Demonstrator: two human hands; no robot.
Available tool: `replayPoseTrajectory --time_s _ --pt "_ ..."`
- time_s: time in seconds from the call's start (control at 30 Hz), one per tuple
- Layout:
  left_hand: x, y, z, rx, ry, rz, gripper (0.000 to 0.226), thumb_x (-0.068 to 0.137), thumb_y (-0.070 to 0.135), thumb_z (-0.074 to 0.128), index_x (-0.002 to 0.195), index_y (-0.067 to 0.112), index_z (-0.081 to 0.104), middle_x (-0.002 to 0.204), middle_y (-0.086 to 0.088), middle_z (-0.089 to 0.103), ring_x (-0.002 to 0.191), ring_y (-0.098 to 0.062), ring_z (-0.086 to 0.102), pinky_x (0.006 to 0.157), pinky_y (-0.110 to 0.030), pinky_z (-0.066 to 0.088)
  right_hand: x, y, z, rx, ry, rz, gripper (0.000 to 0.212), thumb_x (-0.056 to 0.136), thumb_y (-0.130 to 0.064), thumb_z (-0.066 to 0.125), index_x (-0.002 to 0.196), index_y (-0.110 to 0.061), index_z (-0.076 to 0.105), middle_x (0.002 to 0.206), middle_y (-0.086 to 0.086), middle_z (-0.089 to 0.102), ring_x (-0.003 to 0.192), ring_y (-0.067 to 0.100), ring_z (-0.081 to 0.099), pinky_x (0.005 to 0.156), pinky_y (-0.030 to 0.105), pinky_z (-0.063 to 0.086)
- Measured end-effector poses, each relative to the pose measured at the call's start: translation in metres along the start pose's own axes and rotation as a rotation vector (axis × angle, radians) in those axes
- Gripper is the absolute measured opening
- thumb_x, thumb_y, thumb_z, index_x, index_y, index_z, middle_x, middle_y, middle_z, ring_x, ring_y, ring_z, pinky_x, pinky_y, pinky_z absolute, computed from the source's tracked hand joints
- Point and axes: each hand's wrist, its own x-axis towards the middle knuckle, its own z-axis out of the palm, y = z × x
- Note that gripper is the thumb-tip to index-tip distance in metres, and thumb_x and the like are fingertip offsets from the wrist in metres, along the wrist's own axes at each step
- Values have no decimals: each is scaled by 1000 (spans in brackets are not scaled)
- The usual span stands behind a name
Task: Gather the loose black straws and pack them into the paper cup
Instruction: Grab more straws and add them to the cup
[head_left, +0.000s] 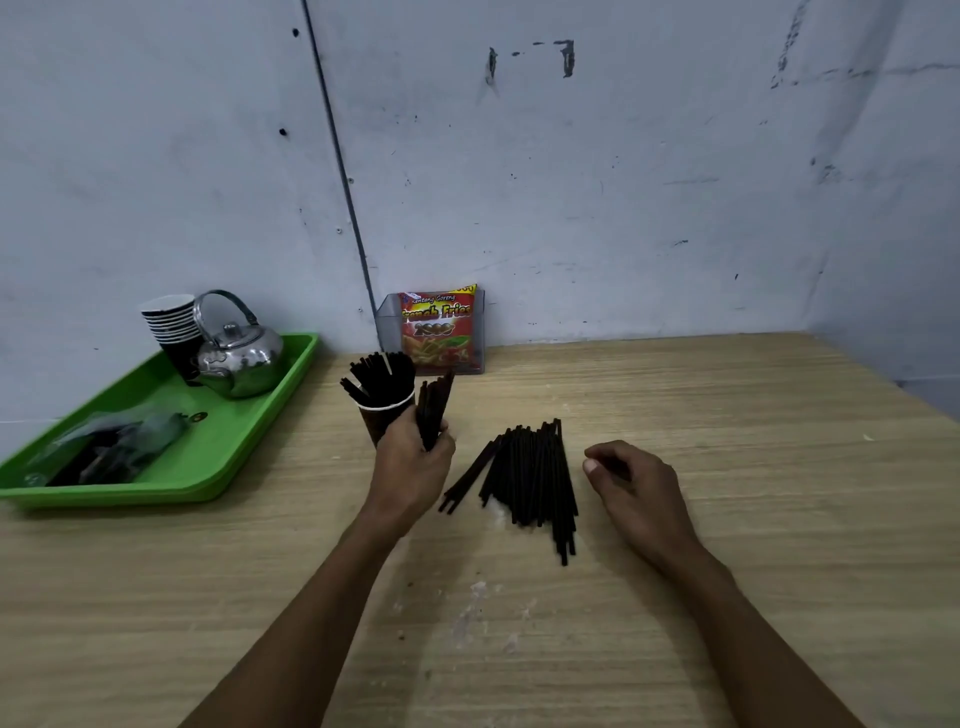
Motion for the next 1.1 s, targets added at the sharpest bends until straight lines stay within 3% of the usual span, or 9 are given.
replayPoseTrajectory --time_s 0.17,0.27,0.37,0.5,0.63,0.73,0.87,1.0,1.1 --pt "-26 -1 -9 -341 129 -61 27 85 24 74 75 8 56 55 -6 48 45 -17 45 45 -29 41 -7 -18 4 55 56 -36 14 93 -12 62 102 -14 73 96 -8 71 94 -4 63 75 5 49" --pt "-36 0 -10 -476 180 -70 38 82 31 74 78 -4 61 53 -7 53 47 -19 49 50 -31 43 -13 -40 15 53 10 -125 13 93 -15 64 103 -17 72 100 -10 70 97 -4 63 73 3 46" --pt "-45 -2 -9 -543 183 -63 39 80 40 69 67 4 62 54 -8 56 53 -22 53 56 -35 46 -15 -74 28 78 -68 -230 14 92 -17 65 105 -19 71 99 -8 71 96 0 64 75 13 51" --pt "-55 -12 -6 -578 144 -66 33 91 27 67 67 4 62 55 -11 56 54 -24 52 57 -37 45 -16 -127 48 130 -123 -319 21 94 -22 62 113 -16 70 103 -10 70 100 2 65 82 26 56" --pt "-61 -24 -4 -518 92 -52 28 91 8 64 65 -2 63 55 -14 58 50 -19 52 52 -31 43 -10 -171 62 115 -211 -361 26 96 -31 58 118 -20 66 104 -9 68 105 4 62 83 29 53" --pt "-58 -30 1 -459 42 -32 26 90 8 66 71 -9 64 56 -14 60 49 -17 54 52 -29 43 -4 -194 69 20 -291 -383 31 98 -37 52 120 -20 65 110 -3 68 107 8 61 81 23 46" --pt "-53 -30 7 -364 7 -28 28 89 19 67 71 -3 66 54 -8 61 49 -13 57 56 -32 46 2 -214 77 -59 -303 -488 34 99 -42 44 104 -17 66 90 -2 68 89 16 63 79 39 51" --pt "-55 -31 4 -416 8 4 13 84 24 62 73 23 68 63 -2 65 60 -15 63 60 -38 52 2 -202 99 -468 -420 -479 47 99 -55 30 105 -20 62 93 -1 61 90 19 58 73 36 46" --pt "-64 -23 6 -528 -9 8 18 100 6 47 93 21 55 86 -2 57 76 3 61 69 -16 50 -5 -180 110 -733 -491 -475 61 98 -61 25 72 -15 55 70 3 54 72 25 59 63 34 44"
